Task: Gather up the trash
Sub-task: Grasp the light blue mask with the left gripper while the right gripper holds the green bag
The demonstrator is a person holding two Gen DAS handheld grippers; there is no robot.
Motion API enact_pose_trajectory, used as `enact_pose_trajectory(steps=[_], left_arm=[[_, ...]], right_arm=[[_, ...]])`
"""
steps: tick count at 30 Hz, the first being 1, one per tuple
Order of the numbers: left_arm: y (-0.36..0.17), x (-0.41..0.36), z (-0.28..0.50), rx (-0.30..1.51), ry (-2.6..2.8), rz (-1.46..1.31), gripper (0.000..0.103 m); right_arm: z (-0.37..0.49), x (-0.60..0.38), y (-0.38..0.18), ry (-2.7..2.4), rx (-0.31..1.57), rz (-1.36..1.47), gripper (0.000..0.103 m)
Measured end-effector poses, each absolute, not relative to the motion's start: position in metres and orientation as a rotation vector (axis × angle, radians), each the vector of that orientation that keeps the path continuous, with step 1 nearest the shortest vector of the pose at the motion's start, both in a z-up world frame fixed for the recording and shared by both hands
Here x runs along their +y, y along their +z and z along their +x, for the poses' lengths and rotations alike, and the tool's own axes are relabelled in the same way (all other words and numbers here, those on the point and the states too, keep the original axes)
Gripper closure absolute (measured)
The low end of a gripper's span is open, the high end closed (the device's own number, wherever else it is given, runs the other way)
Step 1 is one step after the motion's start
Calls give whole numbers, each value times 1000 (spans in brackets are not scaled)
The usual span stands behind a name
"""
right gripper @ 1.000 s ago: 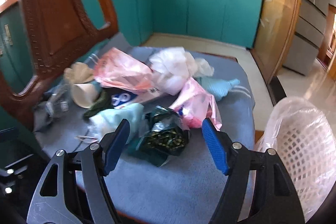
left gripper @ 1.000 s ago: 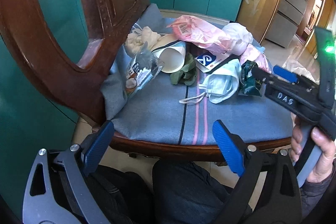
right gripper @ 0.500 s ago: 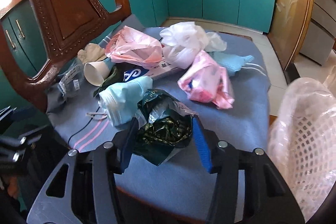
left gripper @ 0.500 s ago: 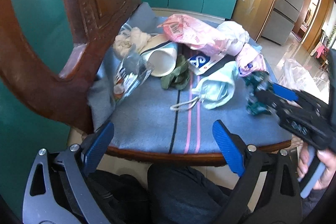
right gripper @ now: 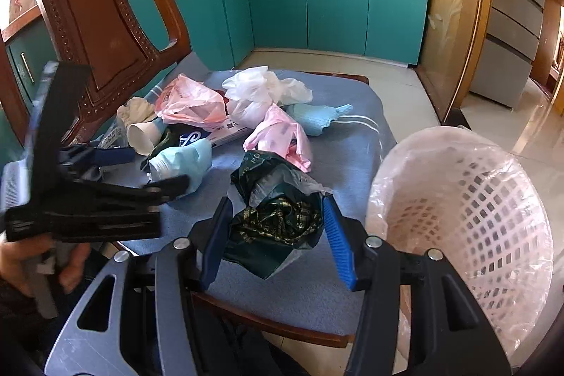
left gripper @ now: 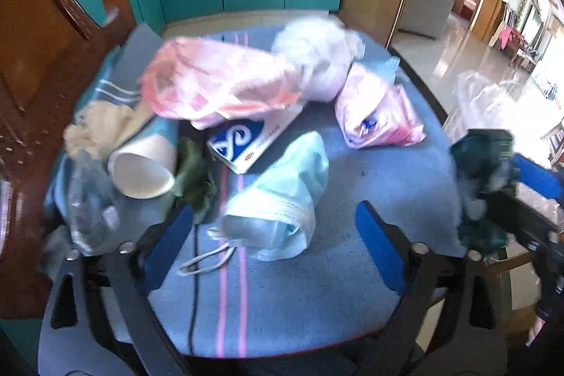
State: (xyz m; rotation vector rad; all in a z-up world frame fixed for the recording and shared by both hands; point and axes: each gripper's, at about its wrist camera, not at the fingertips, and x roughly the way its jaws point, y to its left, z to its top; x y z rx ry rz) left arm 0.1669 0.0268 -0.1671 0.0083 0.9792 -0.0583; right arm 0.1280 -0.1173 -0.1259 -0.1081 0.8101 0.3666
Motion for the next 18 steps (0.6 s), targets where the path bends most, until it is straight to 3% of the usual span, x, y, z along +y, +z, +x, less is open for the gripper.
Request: enact_pose_trajectory(steps=[3,6,18], left_arm=[[-175,23,169,1014,-73,4,55],[-171,23,163,996,-66,10,65],[-120,23,118,834,-6,33,67]], right_arm=[[127,-120,-127,363,810,-103,51],[126,-118,-128,363,809,-102,51],[116,-113,-121,367,781,-117,51]])
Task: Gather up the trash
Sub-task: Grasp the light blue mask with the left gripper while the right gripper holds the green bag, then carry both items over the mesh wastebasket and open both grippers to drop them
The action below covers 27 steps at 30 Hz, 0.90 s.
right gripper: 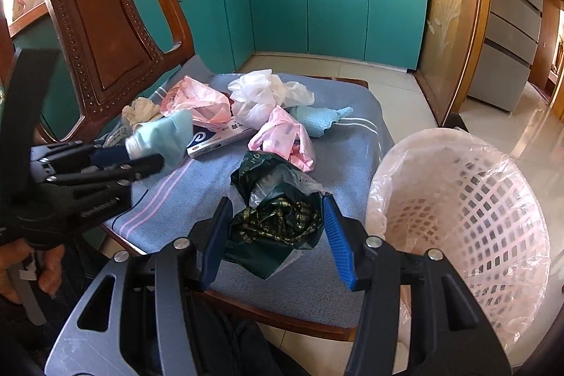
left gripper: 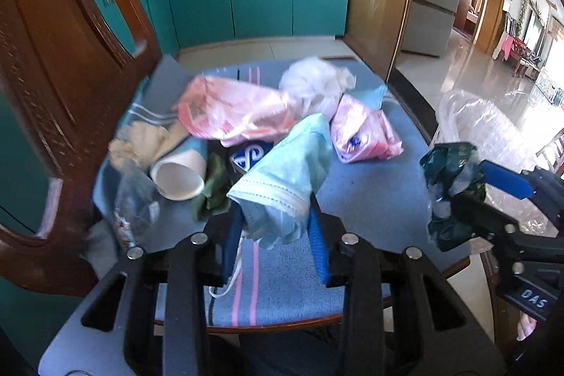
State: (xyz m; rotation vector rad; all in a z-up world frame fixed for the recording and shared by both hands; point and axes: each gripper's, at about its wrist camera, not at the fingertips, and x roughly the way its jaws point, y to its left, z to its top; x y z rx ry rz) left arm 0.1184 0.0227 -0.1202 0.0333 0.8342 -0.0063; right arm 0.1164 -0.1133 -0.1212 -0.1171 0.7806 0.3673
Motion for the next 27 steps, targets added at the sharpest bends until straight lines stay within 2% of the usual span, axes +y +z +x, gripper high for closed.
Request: enact_pose_trajectory(steps=[13,27], left_arm=[[-75,-3,97,711,-50,81,67],[-73,-113,118,677,-285,150,67]], right_arm=[[97,-158,-84,259,660,-94,51],[79,-260,-87,16,645,-16,51]])
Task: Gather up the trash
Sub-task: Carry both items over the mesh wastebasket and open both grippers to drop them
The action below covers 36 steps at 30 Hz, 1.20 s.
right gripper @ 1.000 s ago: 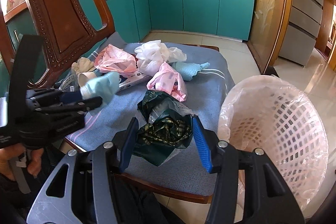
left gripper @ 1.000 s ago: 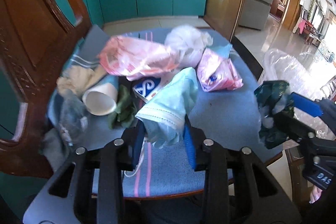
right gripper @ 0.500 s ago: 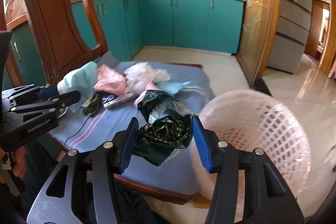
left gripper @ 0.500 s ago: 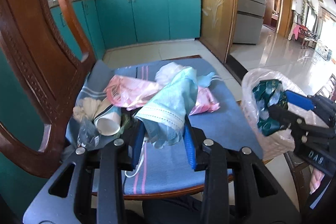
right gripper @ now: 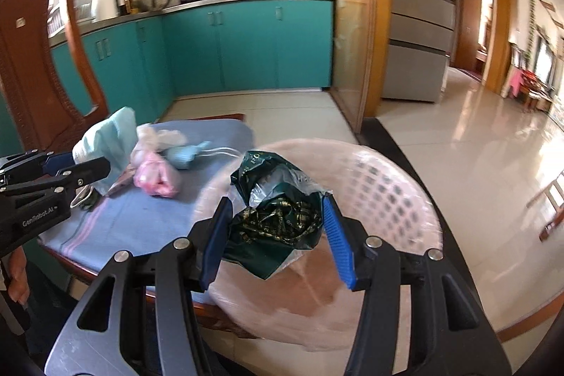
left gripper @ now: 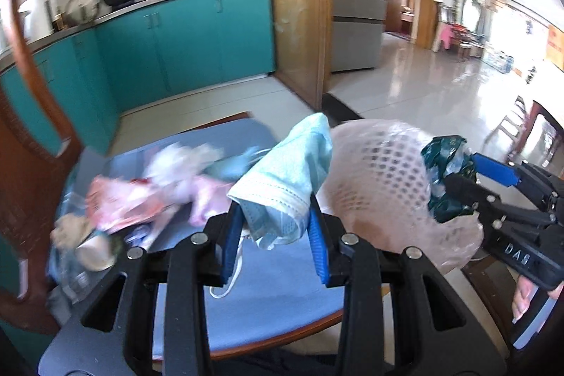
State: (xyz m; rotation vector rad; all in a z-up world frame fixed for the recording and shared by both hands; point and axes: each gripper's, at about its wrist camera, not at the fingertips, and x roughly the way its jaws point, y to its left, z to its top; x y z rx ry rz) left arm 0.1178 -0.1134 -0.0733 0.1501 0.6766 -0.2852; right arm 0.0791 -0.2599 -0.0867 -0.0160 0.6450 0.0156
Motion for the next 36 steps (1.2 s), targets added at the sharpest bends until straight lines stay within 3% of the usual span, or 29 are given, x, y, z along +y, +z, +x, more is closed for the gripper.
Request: enact_pose_trajectory(steps=[16,19,23,31,36], left_arm=[[-114,-212,155,780,-454,229,66],[-117,-212,157,783,-453,236,59],[-115,-209,156,773,-435,237,38],[-112,-195,157,767,-384,229,31],[-107,-164,154,759,-297,209,25]], right_arm=[[73,-329,-93,-125,649,49,51],[79,-329,-94,-114,655,49,51],[87,-324,-95,-96,662,47,51],[96,-322,-99,-88,680,52,49],[100,-313,-101,-79,689,31,31]])
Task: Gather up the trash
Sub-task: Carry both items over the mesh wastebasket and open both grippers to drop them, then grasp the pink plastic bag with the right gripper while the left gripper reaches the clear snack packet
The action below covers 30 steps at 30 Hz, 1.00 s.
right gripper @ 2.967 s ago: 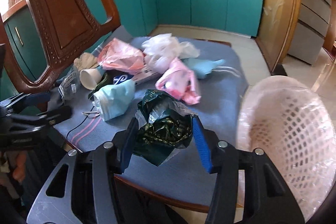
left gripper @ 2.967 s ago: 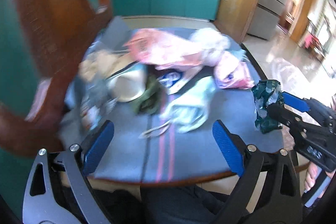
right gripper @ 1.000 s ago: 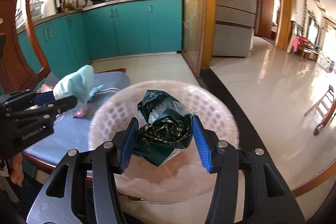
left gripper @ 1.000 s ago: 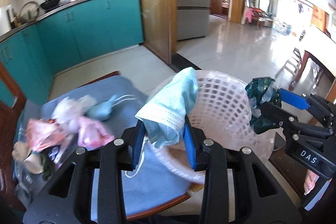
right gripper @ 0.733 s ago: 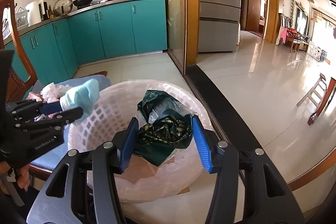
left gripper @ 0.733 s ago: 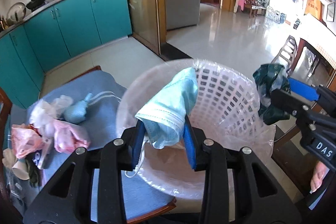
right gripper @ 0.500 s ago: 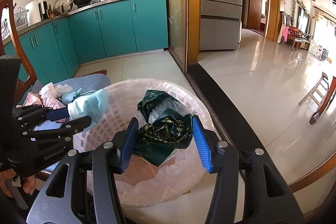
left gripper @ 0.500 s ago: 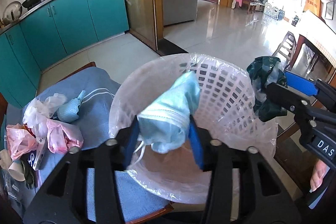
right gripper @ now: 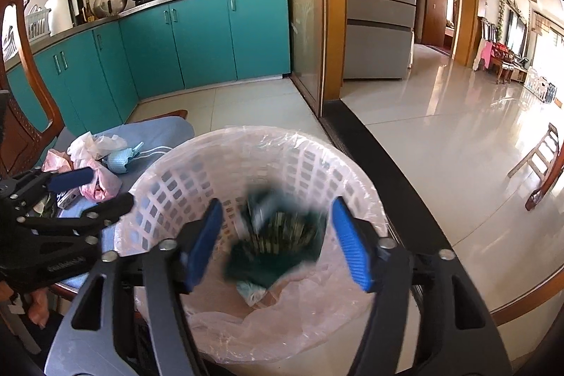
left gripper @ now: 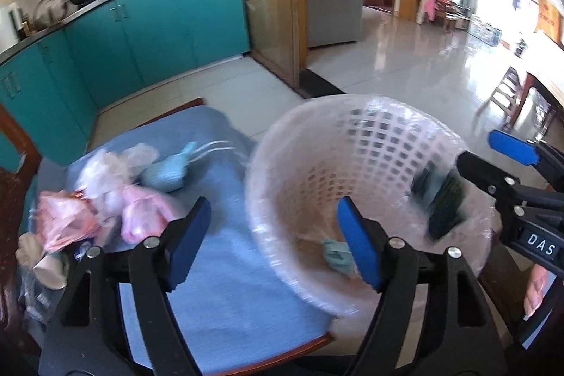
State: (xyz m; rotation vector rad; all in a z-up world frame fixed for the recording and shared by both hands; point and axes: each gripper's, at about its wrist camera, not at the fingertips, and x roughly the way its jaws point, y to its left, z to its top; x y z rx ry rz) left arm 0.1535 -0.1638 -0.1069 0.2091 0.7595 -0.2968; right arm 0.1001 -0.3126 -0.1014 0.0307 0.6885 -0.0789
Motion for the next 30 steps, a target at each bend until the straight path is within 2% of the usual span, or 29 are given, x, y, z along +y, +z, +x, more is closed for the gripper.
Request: enact_pose_trajectory(steps=[6,14,17,19,22,24,26,27,30], left_arm=[[-104,-89,152,746,-95,169,22],[-129,43,137,838,297,120,22],[-141,70,136,878,339,89,22],[-148,84,140,900,347,63,28],[-156,91,146,927,338,52,43],[-162,94,149,947,330,56,65],[-166,97,150,957,317,46,80],[-168,97,150,957,314,44,84],[-166,97,142,943,292,46,87]], right_arm=[[110,-291,-99,-31,689,0,28],[129,-243,-98,83,693,-40,28],[135,-217,-98,135,696,-65,28],[137,-205,-97,163,694,-75,28],[138,-185,-95,214,695,-88,28],[139,-174,-95,243,698,-92,28],[144,-161,-97,280,703,-90,28],[148,-154,-99,296,710,-91,28],[162,-133,-108,347,731,-95,28]])
